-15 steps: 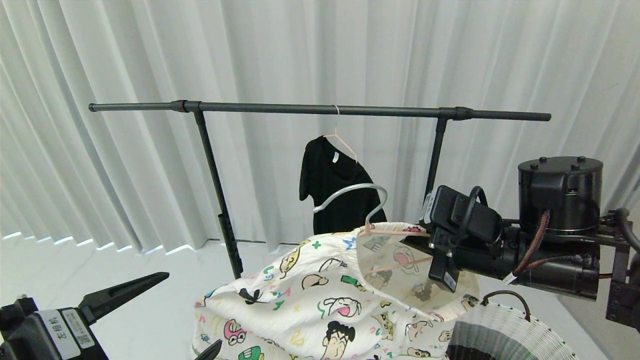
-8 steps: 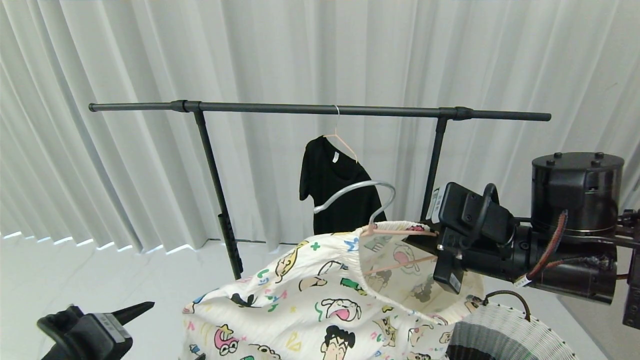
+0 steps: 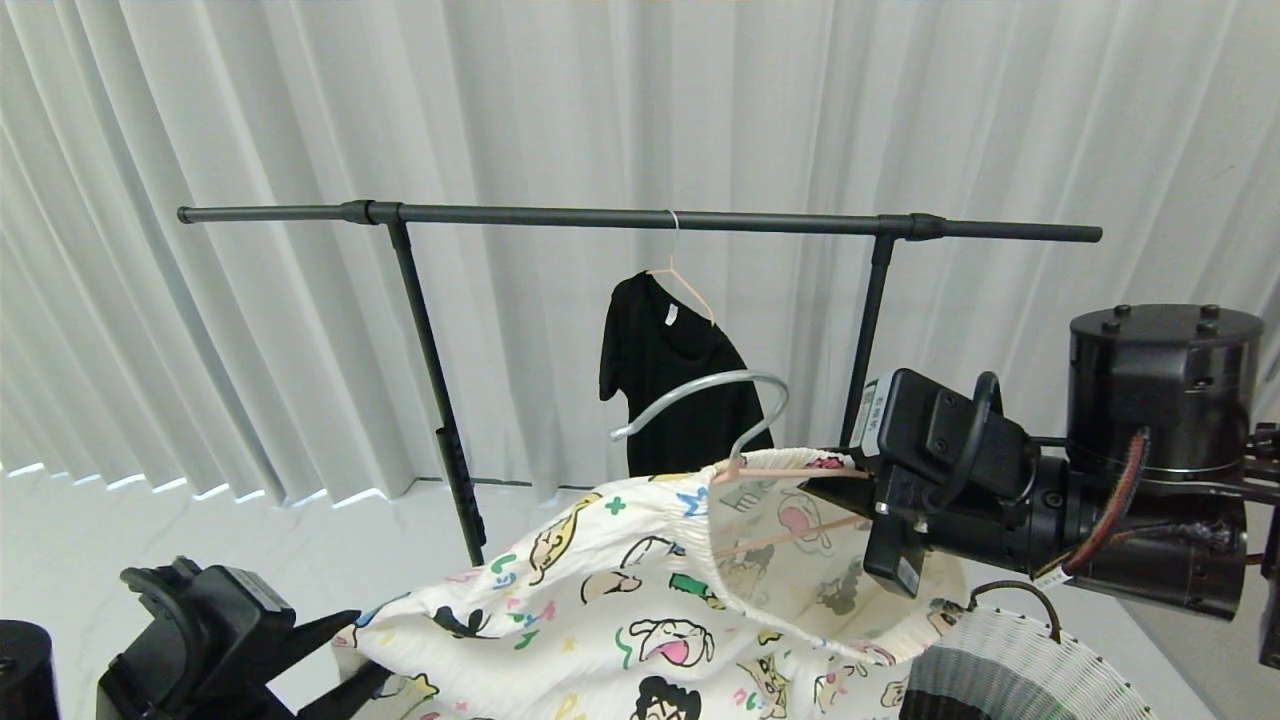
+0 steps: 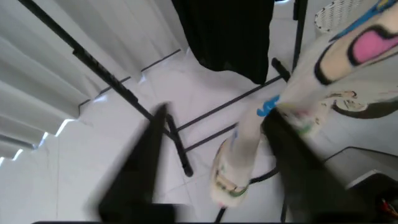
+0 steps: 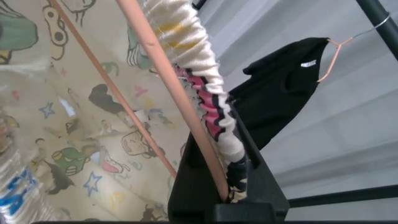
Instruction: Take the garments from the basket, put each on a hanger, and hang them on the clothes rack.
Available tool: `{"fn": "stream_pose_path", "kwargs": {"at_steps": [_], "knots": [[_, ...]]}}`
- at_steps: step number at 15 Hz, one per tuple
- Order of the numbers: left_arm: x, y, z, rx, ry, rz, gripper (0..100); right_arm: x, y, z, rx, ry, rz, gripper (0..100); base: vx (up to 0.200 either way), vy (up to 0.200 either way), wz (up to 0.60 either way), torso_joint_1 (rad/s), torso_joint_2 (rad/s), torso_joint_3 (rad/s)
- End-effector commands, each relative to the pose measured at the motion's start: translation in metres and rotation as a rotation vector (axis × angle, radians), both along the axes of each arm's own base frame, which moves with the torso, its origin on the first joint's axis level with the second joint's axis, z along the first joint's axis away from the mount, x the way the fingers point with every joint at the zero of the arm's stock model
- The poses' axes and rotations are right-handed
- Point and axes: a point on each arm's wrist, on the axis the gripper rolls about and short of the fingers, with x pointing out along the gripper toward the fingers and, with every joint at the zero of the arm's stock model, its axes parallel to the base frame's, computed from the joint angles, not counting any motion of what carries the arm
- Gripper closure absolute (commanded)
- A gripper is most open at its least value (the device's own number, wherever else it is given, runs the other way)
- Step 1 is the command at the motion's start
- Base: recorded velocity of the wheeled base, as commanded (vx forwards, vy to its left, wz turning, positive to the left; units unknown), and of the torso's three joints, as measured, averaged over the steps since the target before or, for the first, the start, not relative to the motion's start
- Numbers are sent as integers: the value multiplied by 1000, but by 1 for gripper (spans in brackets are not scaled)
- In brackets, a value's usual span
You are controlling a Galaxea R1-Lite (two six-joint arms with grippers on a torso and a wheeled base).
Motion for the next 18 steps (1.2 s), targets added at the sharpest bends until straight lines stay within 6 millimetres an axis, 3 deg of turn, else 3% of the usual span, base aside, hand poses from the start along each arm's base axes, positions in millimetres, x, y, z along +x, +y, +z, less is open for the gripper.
{"fn": "stream_pose_path", "kwargs": {"at_steps": [1, 6, 13, 14, 18], "knots": [[2, 2, -1, 3, 6, 19, 100, 0, -1, 1, 3, -4, -3, 100, 0, 0, 0, 0, 0, 0], [19, 30, -13, 46, 95, 282, 100, 10, -11, 3, 5, -10, -75, 100, 0, 0, 0, 0, 0, 0], [17, 31, -16, 48, 107, 286, 100, 14, -17, 7, 51, 26, -149, 100, 0, 0, 0, 0, 0, 0], [17, 31, -15, 46, 103, 287, 0, 14, -17, 7, 51, 26, -149, 100, 0, 0, 0, 0, 0, 0], [15, 31, -10, 25, 72, 285, 0, 15, -20, 8, 51, 23, -169, 100, 0, 0, 0, 0, 0, 0]]}}
